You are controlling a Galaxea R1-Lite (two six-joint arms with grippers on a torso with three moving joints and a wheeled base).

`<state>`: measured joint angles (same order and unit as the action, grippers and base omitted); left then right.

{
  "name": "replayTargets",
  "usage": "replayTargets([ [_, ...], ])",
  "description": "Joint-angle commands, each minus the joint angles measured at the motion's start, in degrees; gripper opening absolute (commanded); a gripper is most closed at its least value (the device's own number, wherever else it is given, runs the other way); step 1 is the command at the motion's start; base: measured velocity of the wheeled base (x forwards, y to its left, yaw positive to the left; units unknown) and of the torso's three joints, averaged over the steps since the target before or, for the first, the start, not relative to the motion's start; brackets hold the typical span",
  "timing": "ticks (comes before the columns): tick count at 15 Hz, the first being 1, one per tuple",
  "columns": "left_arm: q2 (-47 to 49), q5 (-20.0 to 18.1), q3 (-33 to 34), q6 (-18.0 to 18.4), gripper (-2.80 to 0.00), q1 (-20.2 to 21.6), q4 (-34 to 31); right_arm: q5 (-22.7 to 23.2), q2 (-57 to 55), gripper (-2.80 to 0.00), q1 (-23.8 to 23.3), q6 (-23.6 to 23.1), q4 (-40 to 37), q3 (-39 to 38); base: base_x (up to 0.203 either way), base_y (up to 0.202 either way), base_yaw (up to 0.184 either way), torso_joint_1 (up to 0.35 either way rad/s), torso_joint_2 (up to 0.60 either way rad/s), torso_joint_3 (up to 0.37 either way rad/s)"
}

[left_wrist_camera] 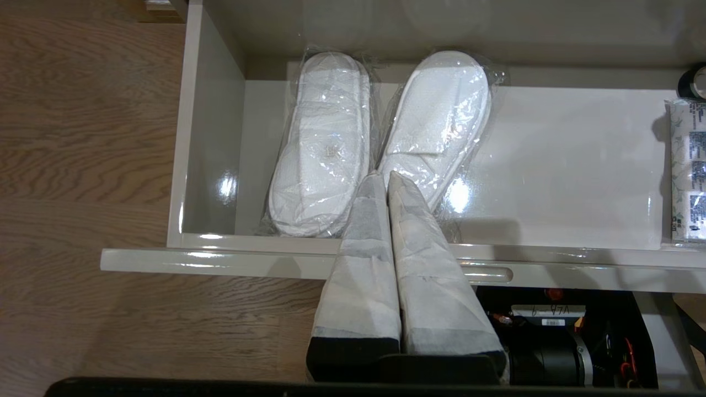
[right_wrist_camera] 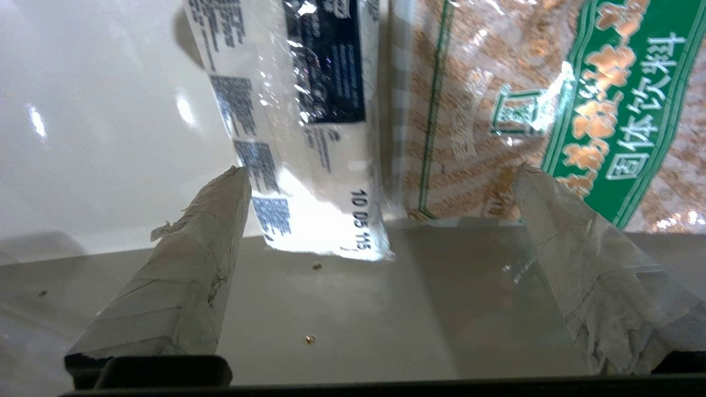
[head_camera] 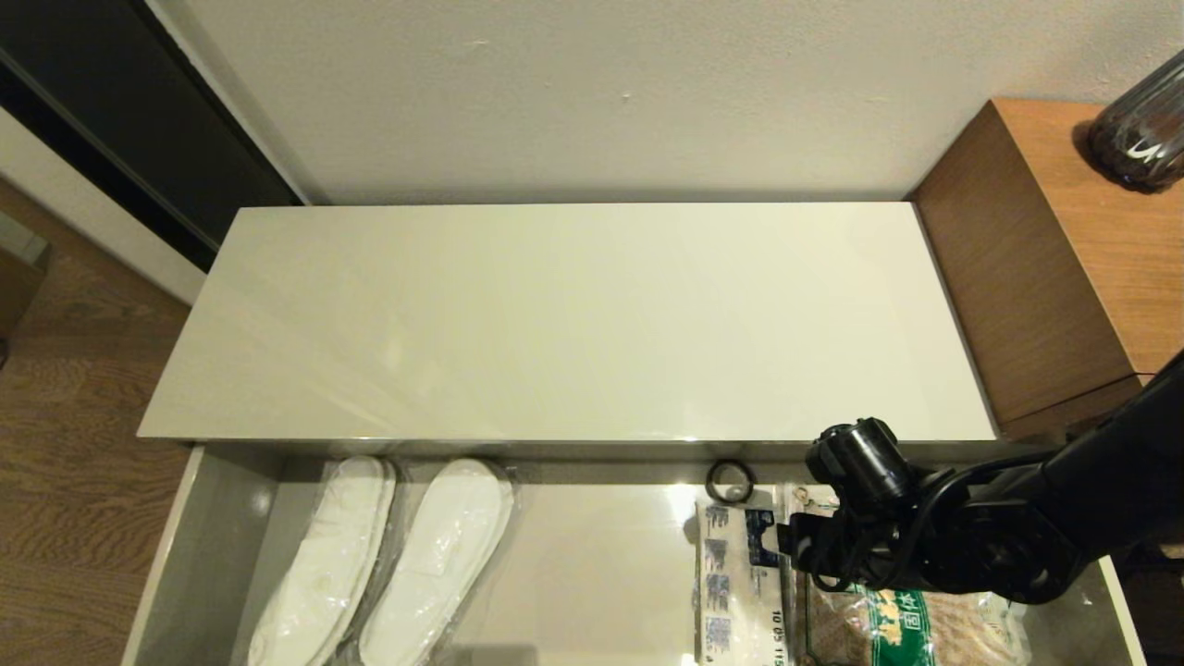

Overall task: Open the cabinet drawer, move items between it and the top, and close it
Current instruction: Take out the tissue from the drawer

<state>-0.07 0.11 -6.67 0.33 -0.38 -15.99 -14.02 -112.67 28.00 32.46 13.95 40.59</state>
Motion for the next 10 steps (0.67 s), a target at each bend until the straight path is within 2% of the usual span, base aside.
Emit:
replayTargets([
  [1,0.0,0.0,0.0,0.0,-2.80,0.0,-0.1,-0.1,-1.6,0.00,0.2,0.2,0.0,1.2,0.000,0.000,0.000,0.000,0.00,0.000],
  [10,0.0,0.1,0.0,0.0,-2.80,-0.1,-0.1,0.0,-6.4,0.00,0.8,1.6,0.1,4.0,0.000,0.000,0.000,0.000,0.00,0.000],
])
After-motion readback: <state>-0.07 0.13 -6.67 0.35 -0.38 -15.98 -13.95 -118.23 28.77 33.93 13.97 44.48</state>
